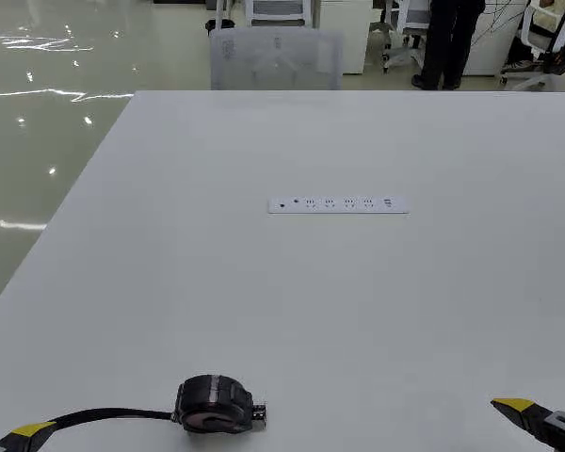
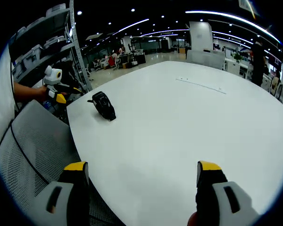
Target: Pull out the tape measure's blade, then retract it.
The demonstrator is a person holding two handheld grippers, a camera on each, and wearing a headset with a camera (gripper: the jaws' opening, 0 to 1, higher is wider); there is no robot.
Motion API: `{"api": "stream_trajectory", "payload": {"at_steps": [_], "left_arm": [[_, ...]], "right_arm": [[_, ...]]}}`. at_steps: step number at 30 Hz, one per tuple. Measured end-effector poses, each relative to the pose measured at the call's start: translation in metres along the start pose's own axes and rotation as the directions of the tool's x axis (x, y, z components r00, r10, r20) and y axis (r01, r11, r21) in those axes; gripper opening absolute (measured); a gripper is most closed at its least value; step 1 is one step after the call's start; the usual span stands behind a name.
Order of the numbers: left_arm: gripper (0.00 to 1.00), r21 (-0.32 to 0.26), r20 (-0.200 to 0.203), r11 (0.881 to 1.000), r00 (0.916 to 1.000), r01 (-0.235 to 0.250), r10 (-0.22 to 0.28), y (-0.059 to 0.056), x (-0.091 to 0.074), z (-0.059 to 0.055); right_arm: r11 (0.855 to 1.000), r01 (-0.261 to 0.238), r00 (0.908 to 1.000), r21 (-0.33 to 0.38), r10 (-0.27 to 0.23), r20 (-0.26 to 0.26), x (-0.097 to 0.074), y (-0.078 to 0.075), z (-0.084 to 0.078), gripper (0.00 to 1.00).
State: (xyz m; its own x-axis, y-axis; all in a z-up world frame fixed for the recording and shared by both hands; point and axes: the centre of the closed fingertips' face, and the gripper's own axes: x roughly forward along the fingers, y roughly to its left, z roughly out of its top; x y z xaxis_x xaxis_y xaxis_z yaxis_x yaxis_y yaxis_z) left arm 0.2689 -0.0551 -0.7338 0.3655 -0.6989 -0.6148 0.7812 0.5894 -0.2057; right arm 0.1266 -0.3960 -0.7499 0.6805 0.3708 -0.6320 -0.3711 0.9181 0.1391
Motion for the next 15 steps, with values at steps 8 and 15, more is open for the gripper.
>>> {"api": "stream_trajectory", "payload": {"at_steps": [8, 15], "left_arm": [[0.92, 0.007, -0.004, 1.000, 1.0000, -0.001, 0.001, 0.0006, -0.0008, 0.0004], [0.92, 0.004, -0.005, 1.000, 1.0000, -0.007, 0.007, 0.0032, -0.0025, -0.0006]], "right_arm": [[1.000, -0.003, 1.0000, 0.001, 0.003, -0.003, 0.0015, 0.0013, -0.0003, 0.97], [1.000, -0.006, 1.0000, 0.004, 0.006, -0.004, 0.0014, 0.0016, -0.0009, 0.97]]}}
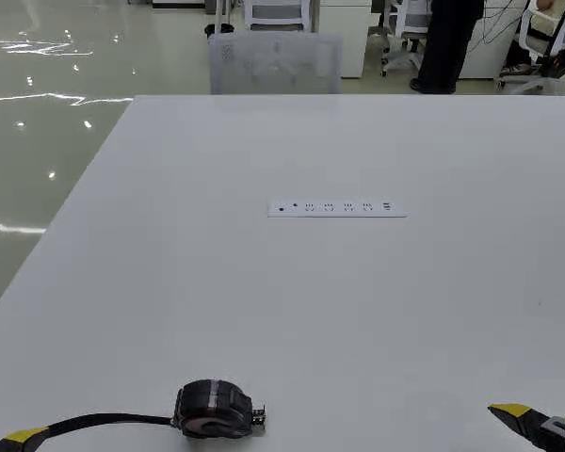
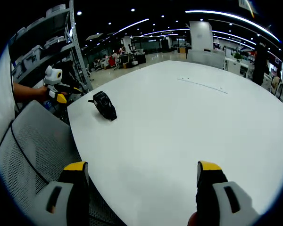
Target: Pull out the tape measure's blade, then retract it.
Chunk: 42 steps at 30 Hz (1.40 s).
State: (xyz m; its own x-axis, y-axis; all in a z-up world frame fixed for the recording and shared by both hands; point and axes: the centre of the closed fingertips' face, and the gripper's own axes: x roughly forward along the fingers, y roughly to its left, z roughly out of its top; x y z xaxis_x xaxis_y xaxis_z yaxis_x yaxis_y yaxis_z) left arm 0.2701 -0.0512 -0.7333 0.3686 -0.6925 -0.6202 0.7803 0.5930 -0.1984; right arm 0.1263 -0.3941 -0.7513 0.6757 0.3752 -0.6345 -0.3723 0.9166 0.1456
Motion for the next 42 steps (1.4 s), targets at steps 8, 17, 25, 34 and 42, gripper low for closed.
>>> {"api": "stream_trajectory", "payload": {"at_steps": [8, 17, 25, 34, 42], "left_arm": [[0.90, 0.003, -0.001, 1.000, 1.0000, -0.001, 0.001, 0.0010, -0.0006, -0.0004], [0.91, 0.002, -0.002, 1.000, 1.0000, -0.002, 0.002, 0.0027, -0.0017, -0.0013], [0.91, -0.017, 0.009, 1.000, 1.0000, 0.004, -0.004, 0.0011, -0.0003, 0.0013], [0.91, -0.014, 0.004, 1.000, 1.0000, 0.007, -0.007, 0.0014, -0.0003, 0.0013], [0.91, -0.017, 0.004, 1.000, 0.9999, 0.011, -0.011, 0.0014, -0.0002, 0.0009]], "right_arm": [[1.000, -0.008, 0.9999, 0.017, 0.008, 0.009, 0.0000, 0.0012, 0.0014, 0.97], [1.000, -0.012, 0.9999, 0.011, 0.012, -0.005, 0.0012, 0.0033, -0.0023, 0.97], [1.000, -0.007, 0.9999, 0.006, 0.007, -0.008, 0.0011, 0.0019, -0.0022, 0.98], [1.000, -0.007, 0.9999, 0.005, 0.007, -0.008, 0.0012, 0.0014, -0.0025, 0.98], [1.000, -0.010, 0.9999, 0.008, 0.010, -0.008, 0.0012, 0.0019, -0.0032, 0.98]]}}
